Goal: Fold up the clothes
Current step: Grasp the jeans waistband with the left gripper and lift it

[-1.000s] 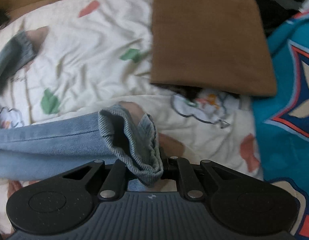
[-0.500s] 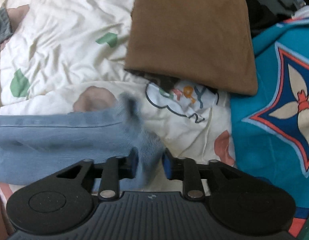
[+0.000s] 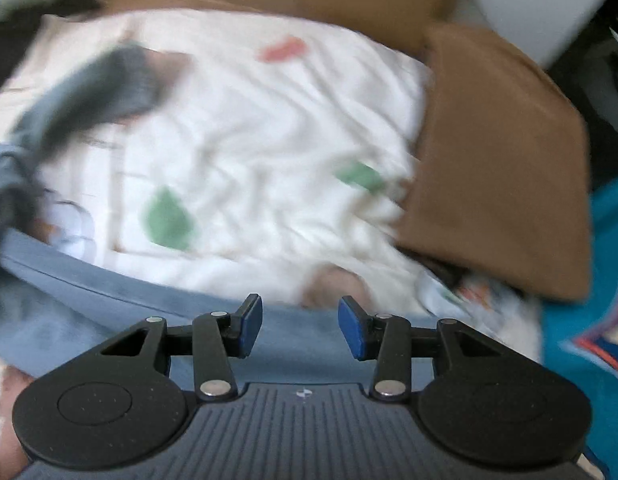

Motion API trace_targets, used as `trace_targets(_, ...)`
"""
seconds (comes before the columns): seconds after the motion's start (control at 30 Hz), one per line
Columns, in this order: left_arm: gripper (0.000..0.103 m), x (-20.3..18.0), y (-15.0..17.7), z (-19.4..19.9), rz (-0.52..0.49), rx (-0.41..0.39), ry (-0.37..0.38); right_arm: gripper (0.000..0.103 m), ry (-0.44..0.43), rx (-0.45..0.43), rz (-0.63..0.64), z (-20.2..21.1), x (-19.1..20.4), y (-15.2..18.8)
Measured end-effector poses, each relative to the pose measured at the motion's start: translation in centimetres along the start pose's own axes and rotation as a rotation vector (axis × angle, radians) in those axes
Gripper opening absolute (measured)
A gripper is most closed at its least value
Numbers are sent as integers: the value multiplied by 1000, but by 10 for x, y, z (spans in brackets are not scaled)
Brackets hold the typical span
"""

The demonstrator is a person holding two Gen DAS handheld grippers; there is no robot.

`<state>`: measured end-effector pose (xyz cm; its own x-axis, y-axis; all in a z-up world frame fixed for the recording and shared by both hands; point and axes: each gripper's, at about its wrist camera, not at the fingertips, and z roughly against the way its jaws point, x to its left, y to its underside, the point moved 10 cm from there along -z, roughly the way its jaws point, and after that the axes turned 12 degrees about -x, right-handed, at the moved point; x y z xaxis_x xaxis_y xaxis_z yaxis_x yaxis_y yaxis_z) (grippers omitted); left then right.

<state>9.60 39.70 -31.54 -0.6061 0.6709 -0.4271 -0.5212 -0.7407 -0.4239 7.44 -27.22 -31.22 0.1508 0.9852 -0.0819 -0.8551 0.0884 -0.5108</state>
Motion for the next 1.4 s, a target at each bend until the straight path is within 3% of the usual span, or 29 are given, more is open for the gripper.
trace_targets(0.2,11,5,-11,15,17,-11,-15,49,-142,-36,13,-8,56,-11)
trace_targets(0.47,9,-70,-62,-2,-51,-64,112,49,-211,-48,77,-9,93,-9)
trace_targets(0.67,9,-122,-80,-38,-110,-86,191,49,-268,-72,71,-9,114,-21)
trace_targets(0.93,9,-164,-98,-92,-121,-67,213,49,-325,-75,69,-8,138,-22)
trace_targets(1.23,10,-217,-99,-158,-154,-14,292,49,-326,-63,9,-5,136,-4)
trace_targets(1.4,17,-239,-84,-195,-207,38,295,49,-318,-72,-28,-7,138,-9)
